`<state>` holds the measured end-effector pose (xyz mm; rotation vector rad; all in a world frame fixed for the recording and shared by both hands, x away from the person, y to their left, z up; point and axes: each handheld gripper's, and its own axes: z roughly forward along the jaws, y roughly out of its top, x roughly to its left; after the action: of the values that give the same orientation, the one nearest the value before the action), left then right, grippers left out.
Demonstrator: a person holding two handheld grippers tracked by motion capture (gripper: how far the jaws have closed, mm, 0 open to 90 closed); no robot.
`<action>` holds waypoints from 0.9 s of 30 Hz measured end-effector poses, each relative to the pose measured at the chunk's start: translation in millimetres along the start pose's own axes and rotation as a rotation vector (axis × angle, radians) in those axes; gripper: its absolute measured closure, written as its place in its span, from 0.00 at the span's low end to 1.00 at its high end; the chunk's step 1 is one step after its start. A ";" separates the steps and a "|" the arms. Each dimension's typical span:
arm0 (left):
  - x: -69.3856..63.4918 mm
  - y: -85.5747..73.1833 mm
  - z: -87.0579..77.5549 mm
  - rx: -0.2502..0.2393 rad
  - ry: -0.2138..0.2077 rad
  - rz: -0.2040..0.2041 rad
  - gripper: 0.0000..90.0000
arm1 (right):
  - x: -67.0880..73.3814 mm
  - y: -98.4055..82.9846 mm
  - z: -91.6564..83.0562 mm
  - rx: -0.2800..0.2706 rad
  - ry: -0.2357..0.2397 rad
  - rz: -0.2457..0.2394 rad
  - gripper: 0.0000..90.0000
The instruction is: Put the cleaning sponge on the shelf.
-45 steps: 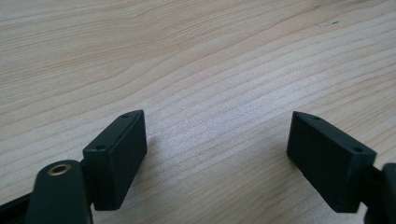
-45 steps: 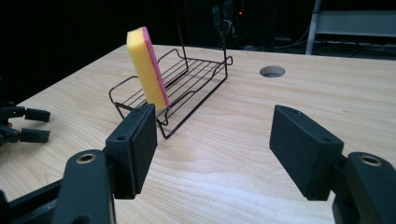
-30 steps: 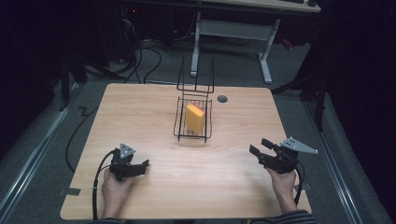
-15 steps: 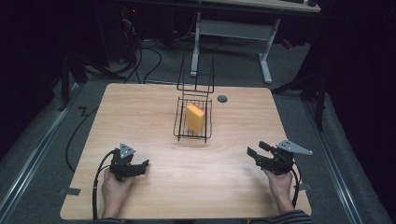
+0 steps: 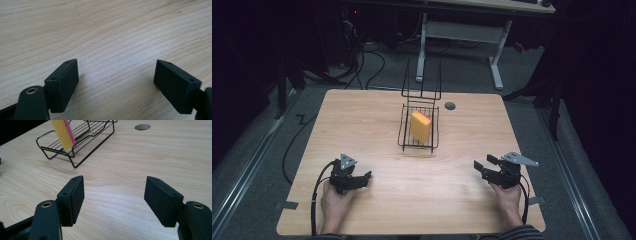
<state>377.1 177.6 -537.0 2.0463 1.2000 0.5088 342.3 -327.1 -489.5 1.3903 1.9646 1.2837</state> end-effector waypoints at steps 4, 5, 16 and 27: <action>0.0 0.0 0.0 0.000 0.000 0.000 0.23 | -1.5 -4.1 4.4 0.021 -0.012 0.002 0.37; 0.0 0.0 0.0 0.000 0.000 0.000 0.23 | -2.0 -4.8 5.3 0.023 -0.012 0.001 0.37; -0.1 0.0 0.0 -0.001 0.000 -0.001 0.23 | -3.5 -14.4 15.8 0.073 -0.050 -0.010 0.37; -0.1 0.0 0.1 -0.001 0.000 -0.001 0.23 | 4.1 -22.5 30.3 0.144 -0.101 -0.093 0.37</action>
<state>377.1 177.5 -537.0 2.0448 1.2006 0.5084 351.7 -311.7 -522.9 1.3831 2.0609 1.0288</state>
